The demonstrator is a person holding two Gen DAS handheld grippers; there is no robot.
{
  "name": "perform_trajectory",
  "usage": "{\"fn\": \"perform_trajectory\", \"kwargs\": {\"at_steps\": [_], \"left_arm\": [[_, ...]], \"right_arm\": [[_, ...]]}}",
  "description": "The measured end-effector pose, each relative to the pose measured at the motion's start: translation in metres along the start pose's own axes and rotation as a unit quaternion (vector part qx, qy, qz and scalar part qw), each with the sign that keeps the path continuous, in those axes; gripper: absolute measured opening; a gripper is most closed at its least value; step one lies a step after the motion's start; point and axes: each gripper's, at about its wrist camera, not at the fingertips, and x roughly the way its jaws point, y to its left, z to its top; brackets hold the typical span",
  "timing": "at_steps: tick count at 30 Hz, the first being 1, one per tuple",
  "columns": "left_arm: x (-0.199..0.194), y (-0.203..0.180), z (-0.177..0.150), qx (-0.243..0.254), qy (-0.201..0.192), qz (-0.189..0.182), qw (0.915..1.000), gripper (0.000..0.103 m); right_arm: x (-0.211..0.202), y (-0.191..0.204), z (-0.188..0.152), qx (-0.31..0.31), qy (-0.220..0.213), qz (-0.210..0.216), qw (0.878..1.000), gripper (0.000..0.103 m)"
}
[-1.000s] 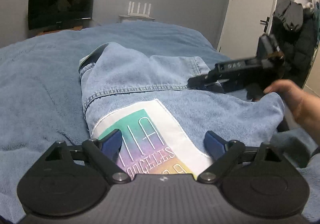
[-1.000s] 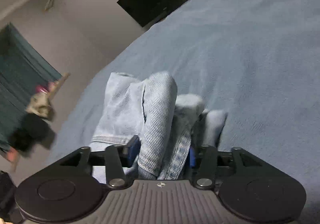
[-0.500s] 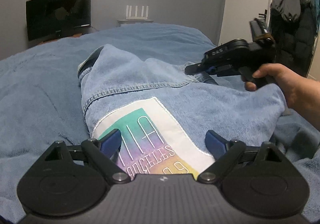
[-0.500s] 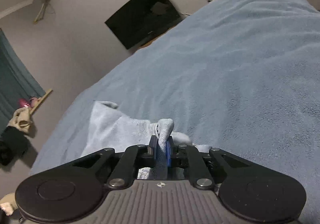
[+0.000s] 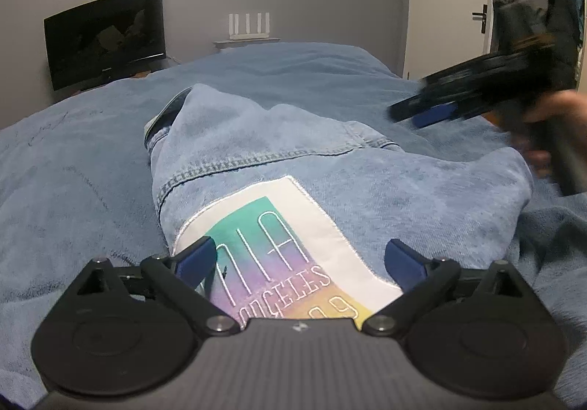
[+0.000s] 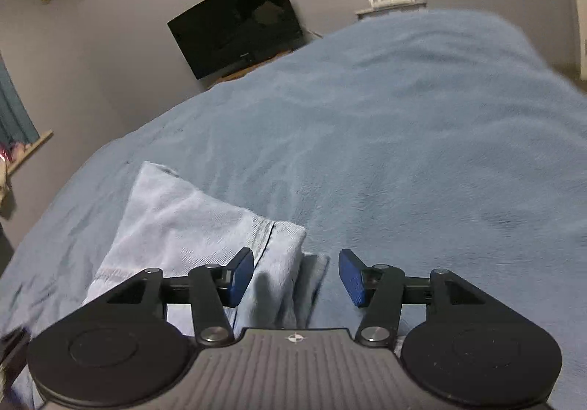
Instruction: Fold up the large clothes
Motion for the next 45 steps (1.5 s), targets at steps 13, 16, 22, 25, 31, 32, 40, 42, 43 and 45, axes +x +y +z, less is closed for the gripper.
{"fn": "perform_trajectory", "kwargs": {"at_steps": [13,16,22,25,31,32,40,42,43,45], "left_arm": [[-0.035,0.043,0.007,-0.084,-0.026,0.008,0.9961,0.096],[-0.031,0.039,0.005,-0.056,0.008,0.026,0.9980,0.094],[-0.016,0.045,-0.007,-0.061,0.037,0.027,0.9971,0.095],[-0.009,0.051,-0.011,-0.064,0.040,0.033,0.9966,0.100],[-0.001,0.059,-0.012,-0.087,0.052,0.016,0.9947,0.101],[-0.002,0.058,-0.011,-0.083,0.050,0.020,0.9951,0.101],[-0.009,0.044,-0.007,-0.045,0.040,0.047,0.9971,0.101],[-0.009,0.043,-0.006,-0.047,0.041,0.048,0.9969,0.101],[-0.009,0.043,-0.006,-0.048,0.041,0.047,0.9969,0.101],[-0.009,0.043,-0.006,-0.049,0.042,0.047,0.9968,0.101]], "right_arm": [[-0.103,0.069,-0.052,-0.154,0.012,0.067,0.986,0.022],[-0.101,0.072,-0.061,-0.168,0.039,0.054,0.984,0.019],[-0.069,0.069,-0.081,-0.195,0.096,0.002,0.976,0.009],[-0.054,0.067,-0.088,-0.199,0.112,0.000,0.974,0.009],[-0.036,0.063,-0.096,-0.201,0.125,-0.001,0.972,0.010],[-0.037,0.064,-0.096,-0.204,0.125,-0.003,0.971,0.010],[-0.082,0.079,-0.075,-0.204,-0.002,-0.006,0.979,0.038],[-0.076,0.085,-0.068,-0.206,-0.031,-0.008,0.978,0.040],[-0.068,0.088,-0.062,-0.201,-0.040,-0.009,0.979,0.040],[-0.049,0.102,-0.048,-0.193,-0.051,-0.010,0.980,0.040]]}}
